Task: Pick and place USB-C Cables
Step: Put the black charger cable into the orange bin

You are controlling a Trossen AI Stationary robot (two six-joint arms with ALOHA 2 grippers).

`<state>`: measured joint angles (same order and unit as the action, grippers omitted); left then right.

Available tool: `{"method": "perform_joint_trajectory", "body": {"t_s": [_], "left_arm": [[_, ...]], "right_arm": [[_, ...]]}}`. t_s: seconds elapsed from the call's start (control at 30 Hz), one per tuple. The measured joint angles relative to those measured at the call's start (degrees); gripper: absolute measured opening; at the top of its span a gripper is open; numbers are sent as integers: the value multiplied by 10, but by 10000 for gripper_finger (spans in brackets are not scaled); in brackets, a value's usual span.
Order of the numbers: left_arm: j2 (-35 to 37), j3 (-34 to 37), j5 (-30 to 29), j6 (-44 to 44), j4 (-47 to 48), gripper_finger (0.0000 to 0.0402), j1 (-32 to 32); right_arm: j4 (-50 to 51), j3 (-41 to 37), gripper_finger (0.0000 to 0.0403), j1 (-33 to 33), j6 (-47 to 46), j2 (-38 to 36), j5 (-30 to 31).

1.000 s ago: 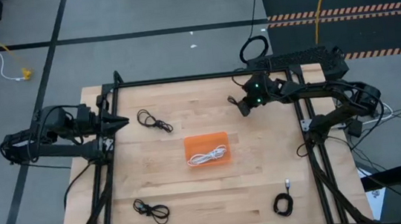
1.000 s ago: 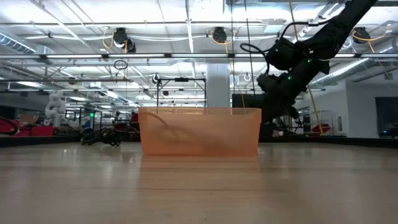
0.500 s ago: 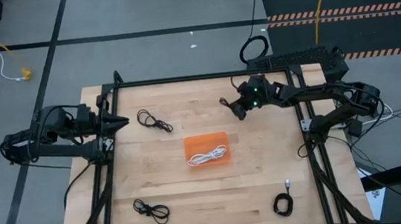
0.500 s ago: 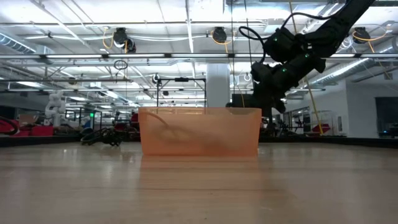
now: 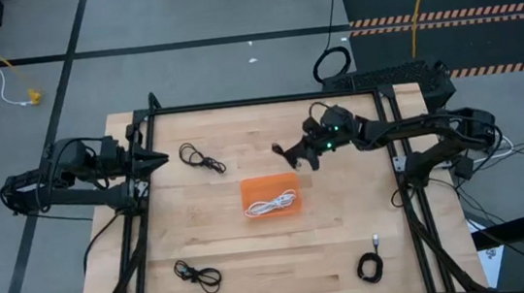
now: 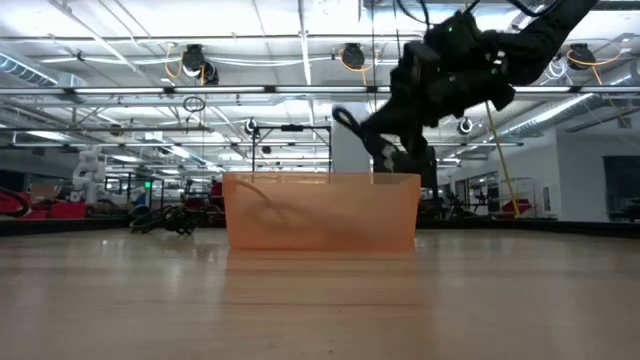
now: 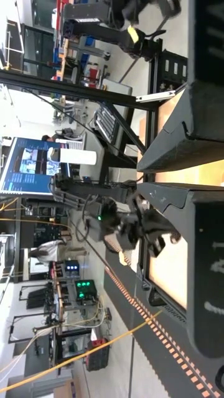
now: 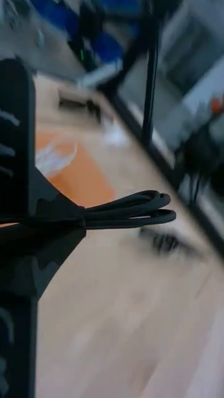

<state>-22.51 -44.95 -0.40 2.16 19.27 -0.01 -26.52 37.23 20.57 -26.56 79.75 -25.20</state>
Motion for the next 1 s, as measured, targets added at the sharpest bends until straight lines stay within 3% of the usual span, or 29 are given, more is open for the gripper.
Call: {"method": "perform_joint_trajectory", "body": {"t_s": [0.17, 0.73, 1.0], "left_arm": [[0, 0, 0, 0, 0, 42, 0], [0, 0, 0, 0, 0, 42, 0], [0, 0, 0, 0, 0, 42, 0]], "right_arm": [[-41, 0, 0, -71, 4, 0, 12], [-79, 0, 2, -230, 117, 13, 300], [-192, 0, 3, -259, 127, 92, 314]]}}
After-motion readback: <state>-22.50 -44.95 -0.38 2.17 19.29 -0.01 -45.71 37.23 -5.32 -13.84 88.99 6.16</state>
